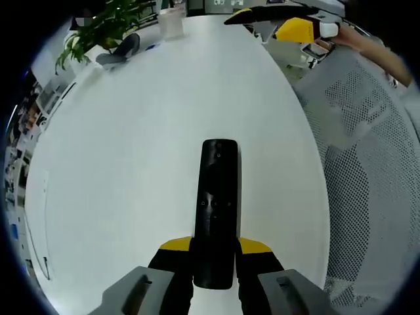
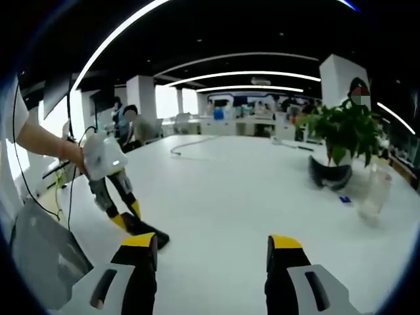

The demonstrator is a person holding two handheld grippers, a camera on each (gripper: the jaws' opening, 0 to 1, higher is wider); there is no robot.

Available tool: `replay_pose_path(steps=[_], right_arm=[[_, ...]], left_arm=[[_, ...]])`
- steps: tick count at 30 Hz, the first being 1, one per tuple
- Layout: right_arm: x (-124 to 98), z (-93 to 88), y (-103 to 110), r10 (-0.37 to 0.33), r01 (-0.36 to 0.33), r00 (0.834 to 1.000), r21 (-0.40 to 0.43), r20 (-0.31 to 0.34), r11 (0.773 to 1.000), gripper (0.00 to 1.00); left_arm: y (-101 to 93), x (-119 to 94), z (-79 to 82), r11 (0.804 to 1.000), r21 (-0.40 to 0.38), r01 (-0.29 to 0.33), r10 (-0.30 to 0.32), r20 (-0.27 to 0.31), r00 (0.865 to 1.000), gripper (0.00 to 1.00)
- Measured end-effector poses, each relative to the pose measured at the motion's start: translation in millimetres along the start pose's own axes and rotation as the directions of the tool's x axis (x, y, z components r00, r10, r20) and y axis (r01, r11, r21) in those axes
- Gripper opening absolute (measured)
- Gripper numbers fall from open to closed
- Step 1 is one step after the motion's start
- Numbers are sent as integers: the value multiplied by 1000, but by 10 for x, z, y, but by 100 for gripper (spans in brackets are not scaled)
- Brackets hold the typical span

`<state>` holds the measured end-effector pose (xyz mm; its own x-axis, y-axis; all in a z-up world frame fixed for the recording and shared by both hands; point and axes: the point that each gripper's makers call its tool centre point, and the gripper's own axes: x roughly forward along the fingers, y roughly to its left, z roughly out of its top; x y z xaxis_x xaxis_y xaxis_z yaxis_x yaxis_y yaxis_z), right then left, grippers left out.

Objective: Press the specified remote control buttons in sequence, fully releasing each button before pressing the next.

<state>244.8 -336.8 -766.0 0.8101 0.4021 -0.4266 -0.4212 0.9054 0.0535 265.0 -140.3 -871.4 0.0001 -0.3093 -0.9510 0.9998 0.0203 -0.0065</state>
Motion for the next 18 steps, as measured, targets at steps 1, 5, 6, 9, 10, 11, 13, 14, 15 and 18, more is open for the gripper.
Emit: replay_pose_path(steps=[1, 5, 6, 9, 10, 11, 13, 14, 15, 18], right_arm=[[-1, 0, -1, 0, 0, 1000, 0, 0, 1000, 65], [-4, 2, -2, 0, 0, 1000, 3, 2, 1000, 65], [-5, 1, -1, 0, 0, 1000, 3, 2, 1000, 65], [-6, -5, 3, 1, -1, 1000, 2, -2, 1000, 65], [-6, -5, 2, 1, -1, 1000, 3, -2, 1000, 65], [-7, -8, 1, 1, -1, 1000, 4, -3, 1000, 64], [-11, -10, -4, -3, 3, 1000, 4, -4, 1000, 64], [-13, -10, -7, -5, 5, 1000, 5, -4, 1000, 64], [-17, -11, -13, -8, 8, 1000, 7, -4, 1000, 64], [-23, -14, -24, -14, 14, 1000, 13, -4, 1000, 64]], left_arm=[[-7, 0, 0, 1000, 0, 0, 0, -1, 1000, 23], [-44, 0, -1, 1000, -1, -2, 2, -1, 1000, 23], [-51, 0, 0, 1000, -2, -2, 2, -1, 1000, 23], [-72, -2, -2, 1000, -2, -1, 1, 0, 1000, 23], [-77, -2, -2, 1000, -2, -2, 2, 0, 1000, 23], [-82, -2, -2, 1000, -2, -3, 3, 0, 1000, 23], [-93, -2, -2, 1000, -7, -4, 4, 1, 1000, 23], [-97, -2, -3, 1000, -12, -7, 7, 3, 1000, 23], [-102, -2, -3, 1000, -16, -8, 8, 3, 1000, 23], [-127, -5, -4, 1000, -22, -11, 12, 11, 1000, 23]])
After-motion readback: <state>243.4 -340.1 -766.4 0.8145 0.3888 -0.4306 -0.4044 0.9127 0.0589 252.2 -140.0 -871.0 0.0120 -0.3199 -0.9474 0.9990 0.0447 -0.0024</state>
